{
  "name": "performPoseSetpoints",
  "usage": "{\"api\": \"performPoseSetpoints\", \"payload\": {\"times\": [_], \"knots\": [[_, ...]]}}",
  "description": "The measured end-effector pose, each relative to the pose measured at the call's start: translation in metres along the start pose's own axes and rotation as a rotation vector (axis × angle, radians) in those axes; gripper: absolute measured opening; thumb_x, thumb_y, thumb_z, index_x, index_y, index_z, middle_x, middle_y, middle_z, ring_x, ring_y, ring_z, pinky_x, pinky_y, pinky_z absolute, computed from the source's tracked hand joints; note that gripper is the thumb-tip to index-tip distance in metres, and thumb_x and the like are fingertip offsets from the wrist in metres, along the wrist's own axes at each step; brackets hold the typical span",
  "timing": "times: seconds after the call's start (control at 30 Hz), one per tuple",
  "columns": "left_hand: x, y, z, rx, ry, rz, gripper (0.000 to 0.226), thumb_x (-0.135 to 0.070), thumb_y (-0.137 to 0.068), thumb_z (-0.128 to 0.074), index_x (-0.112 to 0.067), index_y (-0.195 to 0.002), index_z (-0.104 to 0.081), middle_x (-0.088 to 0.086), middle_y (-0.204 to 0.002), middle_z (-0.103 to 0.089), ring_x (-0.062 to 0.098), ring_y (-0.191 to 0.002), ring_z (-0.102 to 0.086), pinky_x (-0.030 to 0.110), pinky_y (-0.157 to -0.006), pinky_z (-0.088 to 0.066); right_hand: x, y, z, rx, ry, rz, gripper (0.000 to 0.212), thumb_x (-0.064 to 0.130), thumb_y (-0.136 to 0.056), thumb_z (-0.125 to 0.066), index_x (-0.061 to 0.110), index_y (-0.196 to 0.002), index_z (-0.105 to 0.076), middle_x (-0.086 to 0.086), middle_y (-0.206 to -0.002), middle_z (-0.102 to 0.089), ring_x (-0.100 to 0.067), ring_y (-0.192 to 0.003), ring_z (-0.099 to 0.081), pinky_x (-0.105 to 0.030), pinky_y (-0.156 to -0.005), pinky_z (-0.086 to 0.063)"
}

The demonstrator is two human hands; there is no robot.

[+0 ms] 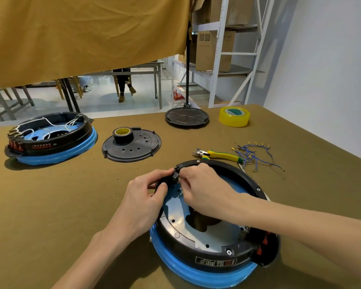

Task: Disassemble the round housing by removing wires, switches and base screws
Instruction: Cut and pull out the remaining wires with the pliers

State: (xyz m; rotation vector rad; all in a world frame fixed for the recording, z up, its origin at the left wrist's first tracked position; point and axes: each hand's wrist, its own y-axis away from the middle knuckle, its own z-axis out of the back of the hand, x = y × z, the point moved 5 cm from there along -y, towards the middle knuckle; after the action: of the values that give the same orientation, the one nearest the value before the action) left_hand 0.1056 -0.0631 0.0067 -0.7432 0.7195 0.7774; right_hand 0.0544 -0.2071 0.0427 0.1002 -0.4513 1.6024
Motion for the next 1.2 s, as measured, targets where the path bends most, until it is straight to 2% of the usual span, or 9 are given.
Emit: {"api": "performPoseSetpoints", "payload": {"times": [0.17,0.43,0.63,0.77,0.83,0.93,1.0,1.1,1.2], "knots": [[-0.001,0.002,0.0,0.01,0.027,0.003,0.039,-0.017,-0.104,-0.052,-0.038,-0.134,-0.064,-0.023,-0.123,-0.067,-0.012,-0.117,-0.055,-0.001,-0.084,-0.044,0.001,-0.02,0.013,0.205,-0.02,-0.08,0.03,0.008,-0.089,-0.059,0.013,-0.061,-0.05,-0.005,-0.057,-0.048,-0.022,-0.053,-0.044,-0.032,-0.05,-0.039],[-0.002,0.003,0.0,-0.004,-0.003,-0.003,0.039,-0.016,-0.103,-0.052,-0.036,-0.135,-0.063,-0.019,-0.124,-0.067,-0.008,-0.116,-0.056,-0.003,-0.083,-0.042,-0.002,0.006,-0.002,-0.039,-0.045,-0.063,0.028,0.015,-0.099,-0.053,0.013,-0.071,-0.051,-0.001,-0.064,-0.046,-0.018,-0.059,-0.046,-0.025,-0.051,-0.031],[-0.002,0.002,-0.001,-0.006,0.014,-0.006,0.038,-0.017,-0.103,-0.052,-0.036,-0.134,-0.064,-0.019,-0.124,-0.068,-0.008,-0.115,-0.057,-0.003,-0.083,-0.042,0.0,-0.011,0.011,0.107,-0.123,-0.136,0.024,0.008,-0.093,-0.056,-0.005,-0.076,-0.067,-0.015,-0.06,-0.055,-0.026,-0.057,-0.046,-0.037,-0.054,-0.041],[0.0,0.0,0.002,-0.033,0.014,-0.005,0.039,-0.017,-0.103,-0.052,-0.038,-0.134,-0.064,-0.03,-0.119,-0.062,-0.021,-0.113,-0.05,-0.005,-0.079,-0.04,0.004,0.007,0.007,0.141,-0.039,-0.118,0.024,0.009,-0.09,-0.057,0.0,-0.068,-0.062,-0.016,-0.061,-0.057,-0.03,-0.057,-0.049,-0.045,-0.058,-0.05],[0.001,-0.002,0.004,-0.066,0.011,-0.01,0.039,-0.018,-0.103,-0.052,-0.039,-0.134,-0.063,-0.035,-0.117,-0.058,-0.023,-0.112,-0.049,-0.004,-0.077,-0.041,0.005,0.024,0.01,0.069,-0.022,-0.081,0.028,0.015,-0.095,-0.055,0.005,-0.07,-0.061,-0.011,-0.062,-0.058,-0.026,-0.059,-0.052,-0.04,-0.059,-0.05],[0.002,-0.001,0.003,-0.065,0.033,-0.02,0.039,-0.02,-0.103,-0.052,-0.039,-0.136,-0.062,-0.036,-0.12,-0.057,-0.025,-0.113,-0.047,-0.006,-0.079,-0.039,-0.008,0.017,0.035,-0.112,-0.063,-0.047,0.029,0.025,-0.1,-0.057,0.009,-0.08,-0.069,-0.001,-0.06,-0.058,-0.013,-0.053,-0.048,-0.025,-0.052,-0.036],[0.004,0.001,0.003,-0.056,0.051,-0.019,0.038,-0.021,-0.104,-0.052,-0.04,-0.136,-0.061,-0.034,-0.123,-0.058,-0.023,-0.116,-0.048,-0.004,-0.081,-0.041,-0.01,0.016,0.034,-0.084,-0.049,-0.005,0.028,0.03,-0.1,-0.059,0.013,-0.084,-0.074,0.008,-0.055,-0.054,-0.01,-0.048,-0.045,-0.021,-0.048,-0.03],[0.006,0.002,0.0,-0.048,0.113,-0.015,0.037,-0.021,-0.105,-0.052,-0.038,-0.137,-0.062,-0.029,-0.127,-0.062,-0.015,-0.12,-0.052,0.003,-0.085,-0.046,-0.02,0.023,0.028,-0.054,-0.092,0.003,0.023,0.033,-0.099,-0.063,0.018,-0.089,-0.077,0.013,-0.054,-0.053,-0.008,-0.05,-0.047,-0.025,-0.052,-0.038],[0.007,0.003,-0.004,-0.054,0.251,0.01,0.037,-0.016,-0.106,-0.051,-0.034,-0.135,-0.064,-0.023,-0.126,-0.067,-0.005,-0.12,-0.058,0.009,-0.089,-0.05,-0.037,0.013,0.045,-0.206,-0.275,0.003,0.017,0.029,-0.095,-0.07,0.018,-0.084,-0.078,0.015,-0.05,-0.056,-0.005,-0.049,-0.049,-0.02,-0.053,-0.041]]}}
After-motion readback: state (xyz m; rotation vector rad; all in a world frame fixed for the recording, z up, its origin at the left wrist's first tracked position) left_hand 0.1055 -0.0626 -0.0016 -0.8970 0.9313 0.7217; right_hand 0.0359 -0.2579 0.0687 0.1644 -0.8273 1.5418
